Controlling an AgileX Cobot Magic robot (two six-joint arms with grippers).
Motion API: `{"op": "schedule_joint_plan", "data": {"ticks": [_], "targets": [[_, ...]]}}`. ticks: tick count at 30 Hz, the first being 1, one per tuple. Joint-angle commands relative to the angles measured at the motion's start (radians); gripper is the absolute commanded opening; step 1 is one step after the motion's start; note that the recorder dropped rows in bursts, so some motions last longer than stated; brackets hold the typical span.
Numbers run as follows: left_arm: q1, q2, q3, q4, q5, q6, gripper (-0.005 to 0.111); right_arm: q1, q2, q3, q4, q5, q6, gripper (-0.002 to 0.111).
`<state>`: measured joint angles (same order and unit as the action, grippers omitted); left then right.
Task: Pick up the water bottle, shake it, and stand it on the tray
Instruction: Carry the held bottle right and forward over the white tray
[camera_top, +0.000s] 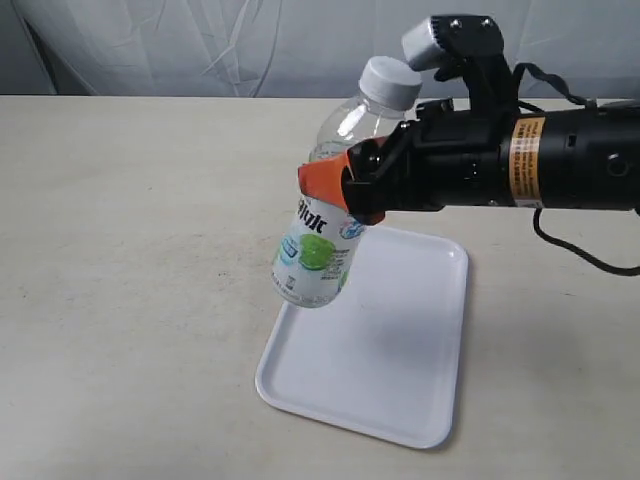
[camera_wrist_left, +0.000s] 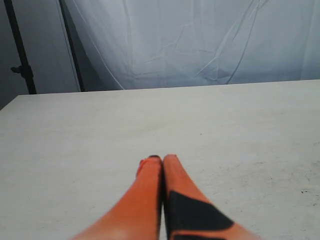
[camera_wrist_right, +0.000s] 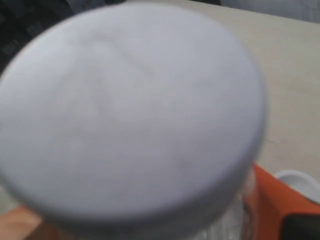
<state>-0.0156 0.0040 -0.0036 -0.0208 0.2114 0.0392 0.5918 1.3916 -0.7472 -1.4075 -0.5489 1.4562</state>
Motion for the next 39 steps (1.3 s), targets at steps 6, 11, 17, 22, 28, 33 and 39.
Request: {"op": "schedule_joint_plan", "data": {"ticks": [6,11,17,22,28,33,39], "targets": [[-0.006,-0.004,0.004,0.001,-0.008,-0.006,0.000,-0.003,-0.040,-0.005,0.112,0.564,-0.047,-0.001],[-0.006,-0.004,0.004,0.001,-0.008,-0.006,0.000,0.050,-0.005,-0.020,0.136,-0.038,-0.123,-0.001],[-0.006,-0.004,0.004,0.001,-0.008,-0.006,0.000,0.085,-0.003,-0.021,0.170,0.720,-0.164,-0.001],[-0.006,-0.004,0.004,0.001,-0.010,-0.006,0.000,0.097,-0.015,-0.017,0.188,0.509,-0.111,-0.001],[-0.006,-0.004,0.004,0.001,-0.010,-0.006,0.000,0.119,0.030,-0.037,0.228,0.175,-0.221,-0.001],[-0.006,-0.004,0.004,0.001,-0.010,-0.006,0.000,0.117,0.030,-0.064,0.233,0.725,-0.230,-0.001],[-0.006,-0.004,0.004,0.001,-0.010,-0.006,0.000,0.117,0.029,-0.062,0.231,0.613,-0.230,-0.001]]}}
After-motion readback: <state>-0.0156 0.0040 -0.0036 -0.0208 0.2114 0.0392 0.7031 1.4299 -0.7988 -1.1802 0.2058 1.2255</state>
